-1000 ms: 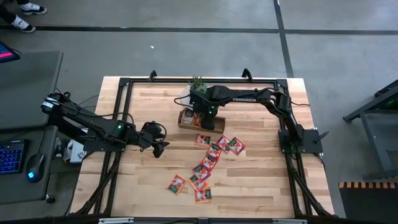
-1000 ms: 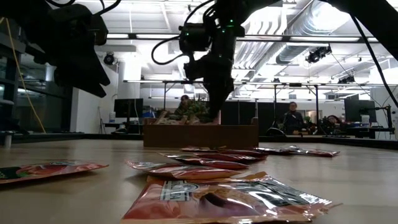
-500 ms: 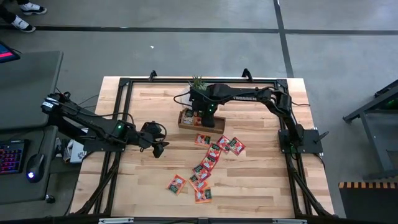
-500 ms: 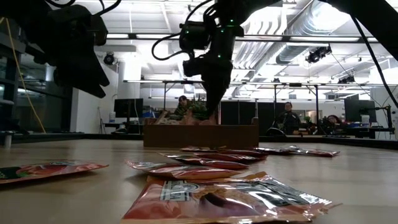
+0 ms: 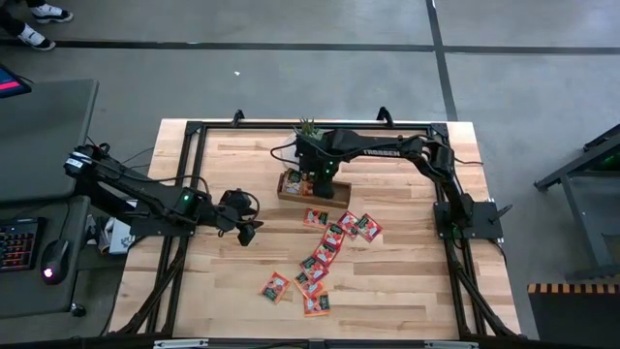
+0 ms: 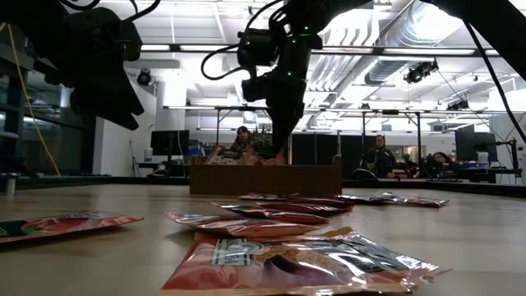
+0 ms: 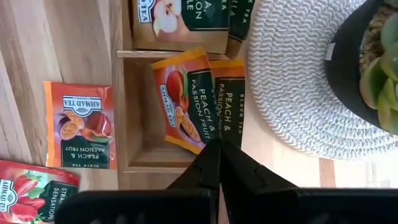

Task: Pick & Place Tea
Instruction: Put the orange tea bag into the middle section of the wooden organizer

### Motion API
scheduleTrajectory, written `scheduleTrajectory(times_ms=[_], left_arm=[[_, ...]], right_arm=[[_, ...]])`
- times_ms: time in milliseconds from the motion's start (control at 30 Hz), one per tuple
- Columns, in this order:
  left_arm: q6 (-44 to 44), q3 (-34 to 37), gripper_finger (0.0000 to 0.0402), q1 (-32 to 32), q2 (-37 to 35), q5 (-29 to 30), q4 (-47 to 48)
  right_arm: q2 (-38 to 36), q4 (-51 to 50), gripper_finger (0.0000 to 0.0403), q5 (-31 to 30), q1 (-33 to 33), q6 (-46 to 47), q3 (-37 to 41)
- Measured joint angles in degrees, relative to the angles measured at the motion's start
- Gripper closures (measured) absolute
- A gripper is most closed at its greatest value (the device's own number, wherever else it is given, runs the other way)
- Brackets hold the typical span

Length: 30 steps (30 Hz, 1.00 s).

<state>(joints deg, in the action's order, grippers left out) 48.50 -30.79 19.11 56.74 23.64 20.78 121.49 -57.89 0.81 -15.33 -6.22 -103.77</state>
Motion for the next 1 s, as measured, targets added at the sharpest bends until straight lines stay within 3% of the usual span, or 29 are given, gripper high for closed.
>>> scheduleTrajectory(times_ms=[200,433,667,1000], left_arm=[[-0.01,0.00,0.0176,0.01,0.01,0.00,0.44],[0.01,0.00,0.0176,-0.01,0.01,-0.46,0.43],[0.33,0.00,0.0176,0.05,0.01,-6.57,0.36],[6.60,0.00,0.0176,0.41,0.01,-12.42,-6.12]], right_arm=[[-0.02,-0.09,0.0378,-0.37,0.00,0.20,0.00],[-0.02,-0.20,0.0299,0.70,0.00,1.29,0.00],[-1.65,-0.70,0.0237,1.34,0.48,3.82,0.00],[-10.77,2.72,0.0218,1.26,3.94,6.12,-0.02]])
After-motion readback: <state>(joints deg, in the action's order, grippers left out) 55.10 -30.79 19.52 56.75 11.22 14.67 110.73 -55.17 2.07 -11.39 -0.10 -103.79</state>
